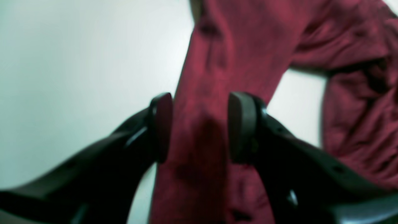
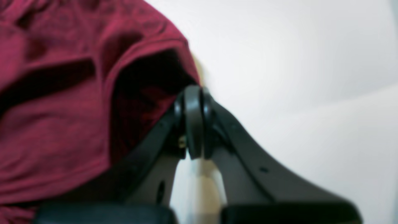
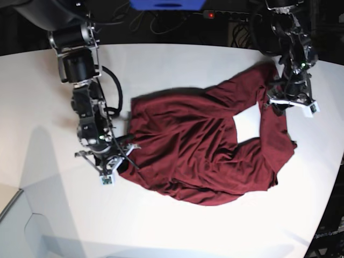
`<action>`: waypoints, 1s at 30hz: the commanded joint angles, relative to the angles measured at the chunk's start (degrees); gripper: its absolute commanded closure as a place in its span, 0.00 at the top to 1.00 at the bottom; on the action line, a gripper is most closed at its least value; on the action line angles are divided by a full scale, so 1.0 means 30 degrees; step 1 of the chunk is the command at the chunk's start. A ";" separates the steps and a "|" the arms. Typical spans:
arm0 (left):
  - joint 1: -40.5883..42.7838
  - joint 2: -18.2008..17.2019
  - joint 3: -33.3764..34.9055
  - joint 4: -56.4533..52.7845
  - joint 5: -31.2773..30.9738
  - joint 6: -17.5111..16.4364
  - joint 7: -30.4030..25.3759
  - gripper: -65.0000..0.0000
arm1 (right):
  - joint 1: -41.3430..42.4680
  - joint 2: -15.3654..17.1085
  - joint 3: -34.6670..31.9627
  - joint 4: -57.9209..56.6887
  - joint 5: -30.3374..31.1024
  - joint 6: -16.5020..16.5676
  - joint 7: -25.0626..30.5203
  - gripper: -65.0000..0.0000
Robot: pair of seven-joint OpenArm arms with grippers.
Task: Layout the t-shirt on the table in an organized manner, then fold the t-shirt properly
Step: 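Grasp the shirt edges with both grippers, then pull the shirt edges apart with both grippers to spread it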
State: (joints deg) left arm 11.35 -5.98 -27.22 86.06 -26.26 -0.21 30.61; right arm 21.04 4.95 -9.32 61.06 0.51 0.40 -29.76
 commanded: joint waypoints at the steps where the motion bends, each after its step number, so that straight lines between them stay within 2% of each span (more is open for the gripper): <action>1: -0.0371 -0.0220 -0.0054 -0.0013 -0.0081 -0.0004 -0.0431 0.44 | 0.0504 0.0299 0.0660 0.0322 -0.0069 -0.0003 0.0440 0.00; 7: -0.0254 -0.0249 -0.0200 -0.1010 -0.0081 -0.0004 -0.0401 0.44 | 0.0621 0.1236 0.4382 0.0439 -0.0069 -0.0003 0.0440 0.00; 13: 0.1563 -0.0249 -0.0142 0.0544 -0.0169 -0.0033 -0.0313 0.44 | 0.1588 0.1881 0.7195 0.0439 -0.0069 -0.0003 0.0440 0.00; 19: 0.3351 -0.0249 -0.0230 0.3972 -0.0228 -0.0033 -0.0313 0.44 | 0.2057 0.1881 0.7986 0.0468 -0.0069 -0.0003 0.0264 0.00; 22: 0.3380 -0.0103 -0.0113 0.6229 -0.0228 -0.0033 -0.0313 0.44 | 0.2028 0.1881 0.8016 0.0468 -0.0069 -0.0003 0.0234 0.01; 24: 0.2735 0.0015 0.0122 0.7166 -0.0228 -0.0033 -0.0284 0.44 | 0.2028 0.1881 0.8133 0.0468 -0.0069 -0.0032 0.0117 0.07; 27: 0.0889 0.0425 0.0737 0.7166 -0.0081 0.0142 -0.0255 0.44 | 0.1999 0.1793 0.9452 0.1318 -0.0069 -0.0032 -0.0791 0.21; 30: -0.1221 0.0718 0.0854 0.5408 -0.0081 0.0142 -0.0255 0.45 | 0.1119 0.1734 1.0155 0.3193 -0.0069 -0.0032 -0.1319 0.33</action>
State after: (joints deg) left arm 7.97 -3.44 -24.38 101.38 -26.11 0.14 31.07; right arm 23.05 9.67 21.15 69.60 0.34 0.23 -34.68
